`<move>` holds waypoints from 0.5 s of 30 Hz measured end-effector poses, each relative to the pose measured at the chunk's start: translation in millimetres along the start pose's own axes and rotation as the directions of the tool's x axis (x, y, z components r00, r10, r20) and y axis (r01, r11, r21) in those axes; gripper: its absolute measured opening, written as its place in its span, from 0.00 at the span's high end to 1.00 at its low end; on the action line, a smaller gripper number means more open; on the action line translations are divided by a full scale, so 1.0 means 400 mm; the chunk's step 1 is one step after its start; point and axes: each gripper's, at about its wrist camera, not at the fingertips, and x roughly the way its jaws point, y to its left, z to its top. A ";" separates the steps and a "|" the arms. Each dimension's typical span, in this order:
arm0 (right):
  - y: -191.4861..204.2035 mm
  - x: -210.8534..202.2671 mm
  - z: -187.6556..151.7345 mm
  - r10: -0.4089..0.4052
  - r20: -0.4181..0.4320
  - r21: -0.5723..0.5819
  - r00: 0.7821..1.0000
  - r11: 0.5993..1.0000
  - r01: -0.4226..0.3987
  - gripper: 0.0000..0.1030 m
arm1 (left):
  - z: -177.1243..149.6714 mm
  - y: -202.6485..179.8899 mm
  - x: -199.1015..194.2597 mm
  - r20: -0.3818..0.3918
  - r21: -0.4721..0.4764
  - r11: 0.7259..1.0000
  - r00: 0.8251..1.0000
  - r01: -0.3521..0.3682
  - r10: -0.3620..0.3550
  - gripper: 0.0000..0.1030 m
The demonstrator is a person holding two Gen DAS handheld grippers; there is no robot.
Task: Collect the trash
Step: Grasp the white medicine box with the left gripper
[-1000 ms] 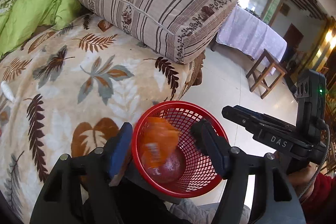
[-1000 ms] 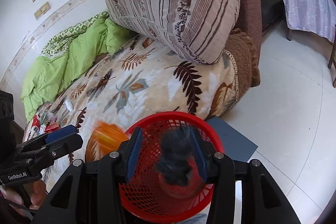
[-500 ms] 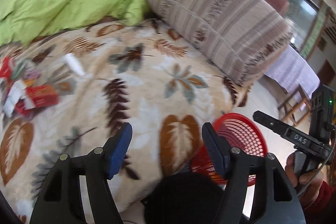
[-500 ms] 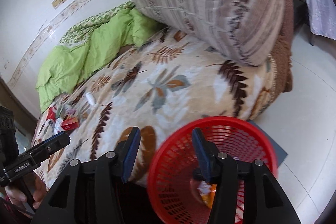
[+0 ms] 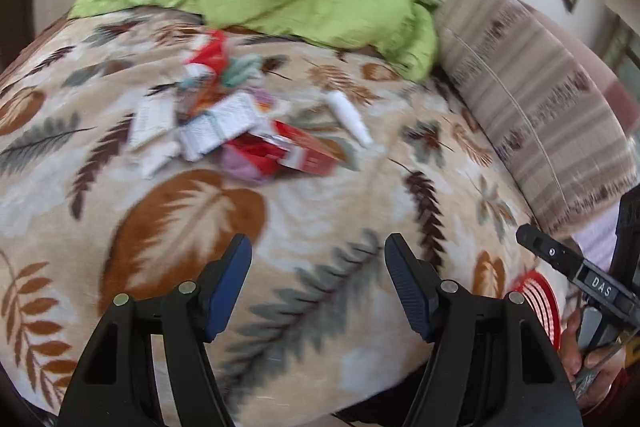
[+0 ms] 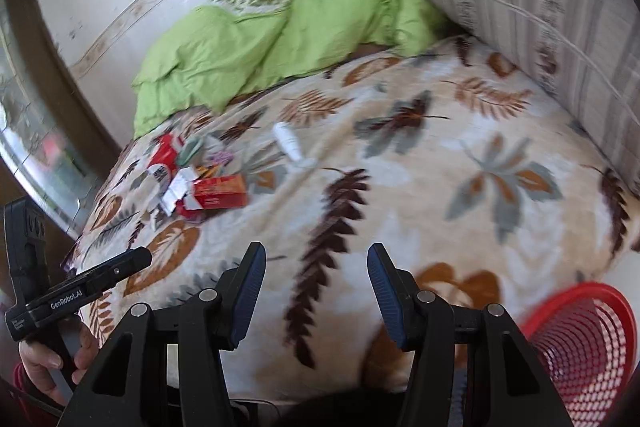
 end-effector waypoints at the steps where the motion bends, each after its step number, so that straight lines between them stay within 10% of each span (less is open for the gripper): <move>1: 0.019 0.020 0.007 0.006 -0.003 -0.017 1.000 1.000 -0.006 0.44 | 0.010 0.031 -0.006 0.012 -0.027 0.999 1.000 -0.018 0.018 0.34; 9: 0.126 0.162 0.013 -0.013 -0.028 -0.116 1.000 0.993 0.010 0.41 | 0.102 0.224 -0.001 0.030 -0.205 0.964 0.984 -0.167 0.177 0.31; 15: 0.131 0.129 0.010 0.004 0.050 -0.123 0.999 0.992 0.003 0.36 | 0.187 0.320 0.100 -0.038 -0.313 0.934 0.985 -0.174 0.171 0.31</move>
